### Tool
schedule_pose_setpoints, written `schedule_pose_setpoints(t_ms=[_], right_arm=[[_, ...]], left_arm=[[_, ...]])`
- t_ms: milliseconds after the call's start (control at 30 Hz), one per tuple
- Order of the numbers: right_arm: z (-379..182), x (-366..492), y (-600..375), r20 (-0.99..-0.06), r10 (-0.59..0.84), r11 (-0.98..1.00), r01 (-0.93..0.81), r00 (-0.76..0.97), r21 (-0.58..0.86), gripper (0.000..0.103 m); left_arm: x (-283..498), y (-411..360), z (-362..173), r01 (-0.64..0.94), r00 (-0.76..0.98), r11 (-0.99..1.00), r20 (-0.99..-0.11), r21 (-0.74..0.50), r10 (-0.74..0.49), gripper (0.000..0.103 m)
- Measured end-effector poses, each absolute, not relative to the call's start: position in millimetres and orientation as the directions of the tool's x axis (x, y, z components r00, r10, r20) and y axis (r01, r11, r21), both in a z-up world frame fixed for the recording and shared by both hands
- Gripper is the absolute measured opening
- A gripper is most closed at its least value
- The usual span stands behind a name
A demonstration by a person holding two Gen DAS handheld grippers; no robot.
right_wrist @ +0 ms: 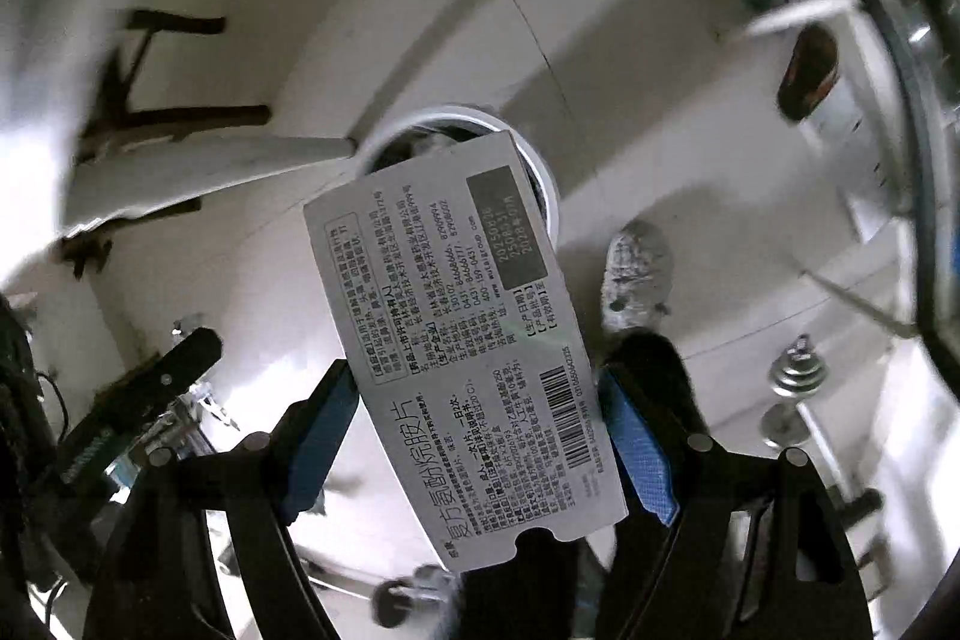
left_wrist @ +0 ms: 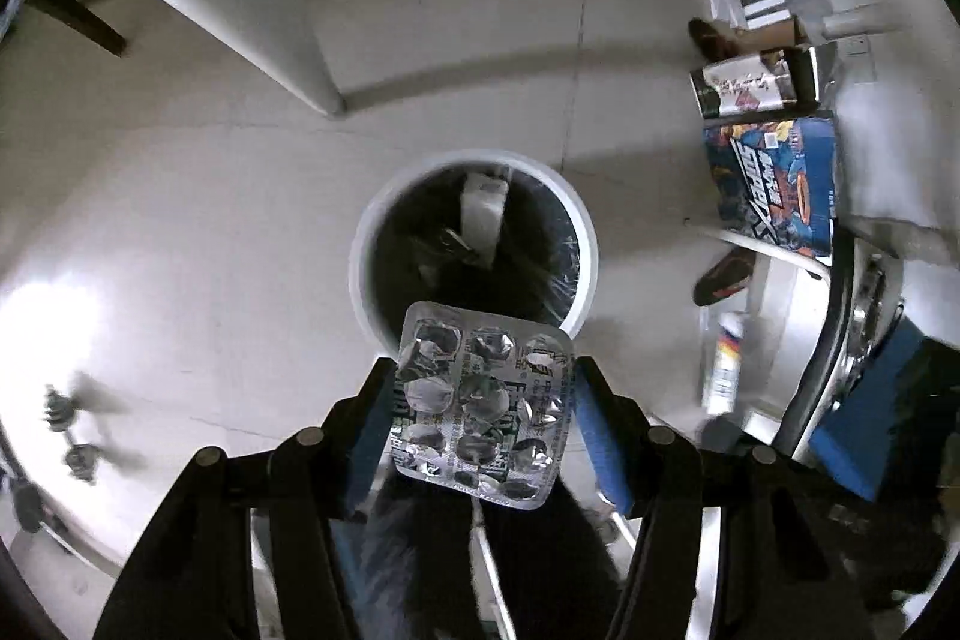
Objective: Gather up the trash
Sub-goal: 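Carry the blister pack and leaflet over the white bin and release both, then raise both tools from the bin back toward the table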
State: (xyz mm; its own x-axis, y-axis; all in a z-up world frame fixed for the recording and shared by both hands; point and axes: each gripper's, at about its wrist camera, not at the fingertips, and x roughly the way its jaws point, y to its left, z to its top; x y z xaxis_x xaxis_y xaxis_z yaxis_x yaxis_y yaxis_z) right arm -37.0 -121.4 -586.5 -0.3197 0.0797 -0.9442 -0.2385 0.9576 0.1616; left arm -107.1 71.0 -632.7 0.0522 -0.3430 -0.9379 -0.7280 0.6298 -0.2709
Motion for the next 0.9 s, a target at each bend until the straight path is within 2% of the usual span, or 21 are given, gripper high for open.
schedule_pose_setpoints(t_ms=[167,200,233,267,300,367,400,433,500,700,900], right_arm=[[-691.5,-25.1,-114.3,-0.933,0.128,0.966,-0.172,-0.337,0.195,0.083],[-706.1,-22.7,-110.8,-0.93,0.133,0.965,-0.171,-0.342,0.201,0.083],[-720.2,-21.5,-108.3,-0.926,0.141,0.963,-0.168,-0.351,0.21,0.083],[-734.5,-20.3,-111.0,-0.921,0.155,0.962,-0.159,-0.359,0.223,0.084],[-742.9,-19.2,-111.1,-0.916,0.166,0.96,-0.152,-0.365,0.235,0.084],[-758.3,-19.0,-113.5,-0.907,0.187,0.956,-0.143,-0.378,0.257,0.089],[-760.6,-18.4,-113.4,-0.905,0.196,0.954,-0.139,-0.379,0.265,0.099],[-760.0,-17.8,-114.1,-0.907,0.194,0.953,-0.148,-0.373,0.265,0.101],[-752.0,-19.7,-117.2,-0.916,0.187,0.951,-0.169,-0.356,0.26,0.101],[-716.9,-26.6,-115.1,-0.965,0.017,0.936,-0.335,-0.263,0.108,0.101],[-664.0,-38.2,-107.8,-0.98,-0.086,0.896,-0.445,-0.177,0.001,0.101]], left_arm=[[-98.8,73.3,-693.3,-0.734,0.027,0.623,-0.929,-0.269,-0.369,0.061],[-100.1,74.5,-699.2,-0.738,0.034,0.615,-0.926,-0.277,-0.376,0.069],[-101.4,75.8,-705.4,-0.744,0.037,0.608,-0.925,-0.278,-0.378,0.083],[-102.6,75.5,-707.7,-0.746,0.03,0.61,-0.929,-0.267,-0.369,0.089],[-105.1,76.2,-709.0,-0.749,0.03,0.611,-0.933,-0.258,-0.357,0.093],[-112.4,78.0,-707.3,-0.757,0.012,0.611,-0.94,-0.232,-0.342,0.093],[-115.7,80.0,-705.7,-0.758,0.01,0.612,-0.942,-0.226,-0.335,0.093],[-117.4,79.5,-702.8,-0.757,0.003,0.618,-0.947,-0.211,-0.32,0.093],[-121.3,77.5,-693.3,-0.743,-0.03,0.651,-0.964,-0.155,-0.263,0.093],[-134.2,67.7,-653.4,-0.697,-0.103,0.717,-0.988,-0.009,-0.113,0.093],[-145.0,56.2,-610.2,-0.671,-0.119,0.741,-0.991,0.032,-0.066,0.093]])
